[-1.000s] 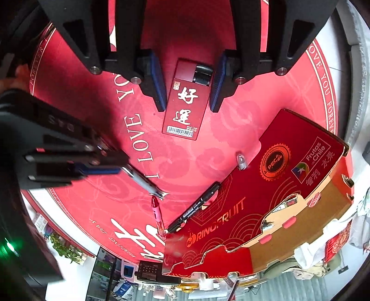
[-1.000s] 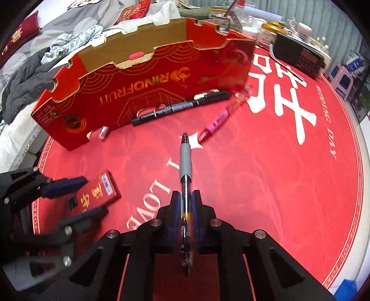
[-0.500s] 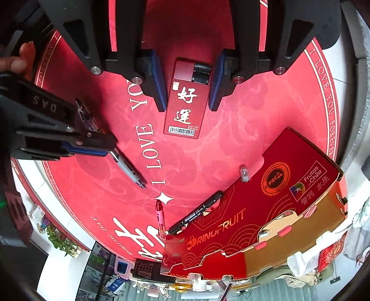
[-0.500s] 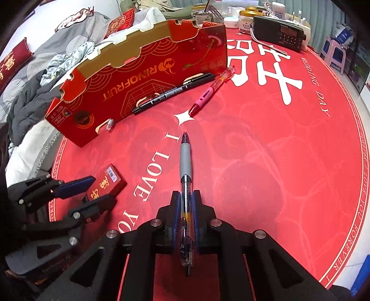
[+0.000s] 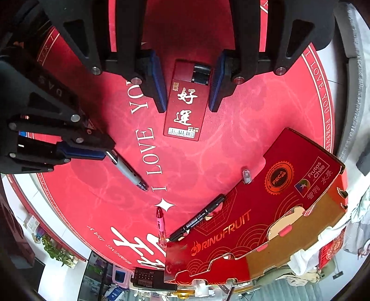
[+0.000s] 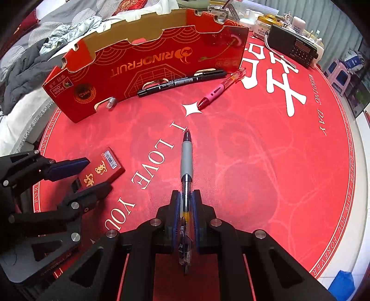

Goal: Organize rigid objects

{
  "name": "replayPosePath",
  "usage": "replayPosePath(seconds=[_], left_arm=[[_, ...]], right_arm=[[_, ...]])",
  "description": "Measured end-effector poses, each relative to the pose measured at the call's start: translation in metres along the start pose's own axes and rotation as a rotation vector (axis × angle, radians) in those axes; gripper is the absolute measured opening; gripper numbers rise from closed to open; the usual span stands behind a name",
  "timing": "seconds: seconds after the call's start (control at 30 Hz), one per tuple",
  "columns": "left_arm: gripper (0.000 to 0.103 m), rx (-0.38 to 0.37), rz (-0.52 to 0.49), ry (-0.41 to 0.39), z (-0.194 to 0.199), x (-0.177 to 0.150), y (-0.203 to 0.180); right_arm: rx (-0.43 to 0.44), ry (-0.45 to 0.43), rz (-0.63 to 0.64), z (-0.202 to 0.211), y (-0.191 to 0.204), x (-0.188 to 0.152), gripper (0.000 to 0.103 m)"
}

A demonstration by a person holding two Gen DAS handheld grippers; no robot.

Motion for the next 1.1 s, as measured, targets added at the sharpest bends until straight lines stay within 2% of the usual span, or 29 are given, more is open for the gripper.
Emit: replayPosePath(seconds=[0.33, 0.53, 1.1], left_arm=[[0.04, -0.007, 0.014, -0.029, 0.003, -0.002, 0.001], [0.039, 0.0, 0.025, -0.035, 0.005, -0.003, 0.002], [0.039, -0.004, 0.074, -0.045, 0.012, -0.006, 0.008]], right_arm=[[-0.007, 0.042, -0.032, 0.001, -0.002, -0.005, 0.012], [0.052, 0.062, -0.099, 0.007, -0.003, -0.02, 0.011], [0.11, 0.033, -0.151, 0.02, -0.003, -0.027, 0.011]])
Point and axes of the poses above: each gripper's, at about its wrist camera, not at the fingertips, and z roughly against the way its jaws point, y to its left, x to its top, the point moved 9 cm from there along -z, roughly the way its jaws point, and after that the axes turned 13 degrees about -x, right-handed, at the moved point
